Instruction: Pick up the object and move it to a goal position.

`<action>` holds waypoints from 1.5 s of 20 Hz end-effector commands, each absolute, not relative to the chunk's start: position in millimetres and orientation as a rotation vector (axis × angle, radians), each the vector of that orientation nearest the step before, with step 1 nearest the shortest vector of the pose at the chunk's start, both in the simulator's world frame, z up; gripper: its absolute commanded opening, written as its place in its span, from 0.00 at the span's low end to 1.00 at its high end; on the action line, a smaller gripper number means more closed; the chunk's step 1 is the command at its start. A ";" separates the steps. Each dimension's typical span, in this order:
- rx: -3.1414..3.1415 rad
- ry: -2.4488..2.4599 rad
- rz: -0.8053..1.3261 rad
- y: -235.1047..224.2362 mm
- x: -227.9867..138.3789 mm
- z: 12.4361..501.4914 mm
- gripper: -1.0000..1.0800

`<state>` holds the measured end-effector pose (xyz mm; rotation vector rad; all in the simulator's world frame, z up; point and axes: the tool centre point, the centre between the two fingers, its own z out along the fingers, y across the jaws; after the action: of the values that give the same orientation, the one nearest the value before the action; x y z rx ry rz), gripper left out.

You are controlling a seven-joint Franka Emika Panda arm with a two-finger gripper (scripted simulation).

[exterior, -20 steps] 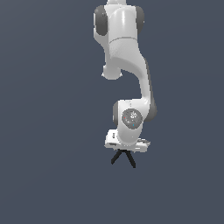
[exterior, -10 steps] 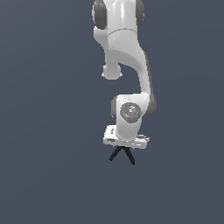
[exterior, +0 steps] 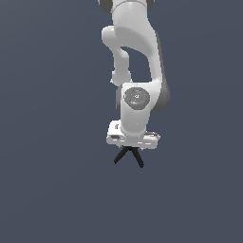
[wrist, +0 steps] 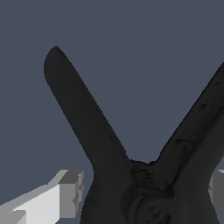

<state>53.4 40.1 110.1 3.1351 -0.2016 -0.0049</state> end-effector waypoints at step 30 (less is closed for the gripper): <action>3.136 -0.203 0.000 -48.3 -53.7 441.0 0.00</action>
<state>-49.6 -44.9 427.6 3.1361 -0.2034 -0.0007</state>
